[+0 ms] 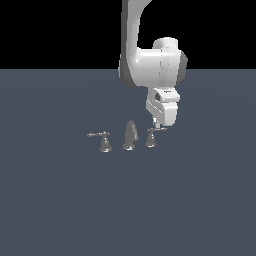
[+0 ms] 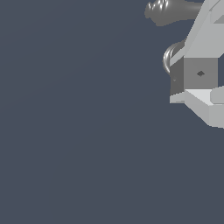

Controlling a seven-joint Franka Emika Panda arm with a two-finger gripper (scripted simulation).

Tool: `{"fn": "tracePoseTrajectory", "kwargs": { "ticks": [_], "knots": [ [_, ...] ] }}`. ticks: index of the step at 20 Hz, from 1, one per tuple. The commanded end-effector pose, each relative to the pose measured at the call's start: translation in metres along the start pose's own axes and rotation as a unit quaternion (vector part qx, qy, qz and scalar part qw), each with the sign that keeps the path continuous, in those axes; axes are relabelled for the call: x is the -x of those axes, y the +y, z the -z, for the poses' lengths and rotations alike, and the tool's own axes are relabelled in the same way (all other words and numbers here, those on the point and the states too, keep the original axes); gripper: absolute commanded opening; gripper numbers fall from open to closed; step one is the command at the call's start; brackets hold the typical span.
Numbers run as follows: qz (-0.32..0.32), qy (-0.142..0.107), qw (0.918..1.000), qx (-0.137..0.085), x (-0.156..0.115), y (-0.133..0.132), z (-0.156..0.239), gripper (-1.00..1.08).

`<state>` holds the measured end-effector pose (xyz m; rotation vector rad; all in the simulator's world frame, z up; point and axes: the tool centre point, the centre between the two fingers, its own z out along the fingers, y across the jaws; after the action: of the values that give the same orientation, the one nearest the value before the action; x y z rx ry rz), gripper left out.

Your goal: Turn on the faucet by rotating a designated handle.

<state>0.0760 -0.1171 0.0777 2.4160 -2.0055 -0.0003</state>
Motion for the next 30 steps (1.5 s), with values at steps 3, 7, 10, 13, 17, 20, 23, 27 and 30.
{"fn": "tracePoseTrajectory", "kwargs": {
  "ticks": [3,7,10,13,17,20,23,27,30],
  "knots": [
    [-0.005,0.000,1.0000,-0.001,-0.002,-0.001,-0.002,-1.00],
    [-0.004,0.000,1.0000,-0.001,-0.002,-0.001,-0.001,-1.00],
    [-0.004,0.000,1.0000,-0.001,-0.004,0.002,-0.001,-1.00],
    [-0.004,0.000,1.0000,-0.001,-0.008,0.012,-0.001,-1.00],
    [-0.004,0.000,1.0000,-0.001,-0.015,0.026,-0.001,-1.00],
    [-0.004,0.000,1.0000,-0.001,-0.020,0.037,-0.001,-1.00],
    [0.002,-0.001,1.0000,-0.004,-0.012,0.031,-0.001,-1.00],
    [0.000,-0.001,1.0000,-0.003,-0.010,0.043,-0.001,-1.00],
    [-0.001,-0.001,1.0000,-0.003,-0.009,0.053,-0.001,-1.00]
  ]
}}
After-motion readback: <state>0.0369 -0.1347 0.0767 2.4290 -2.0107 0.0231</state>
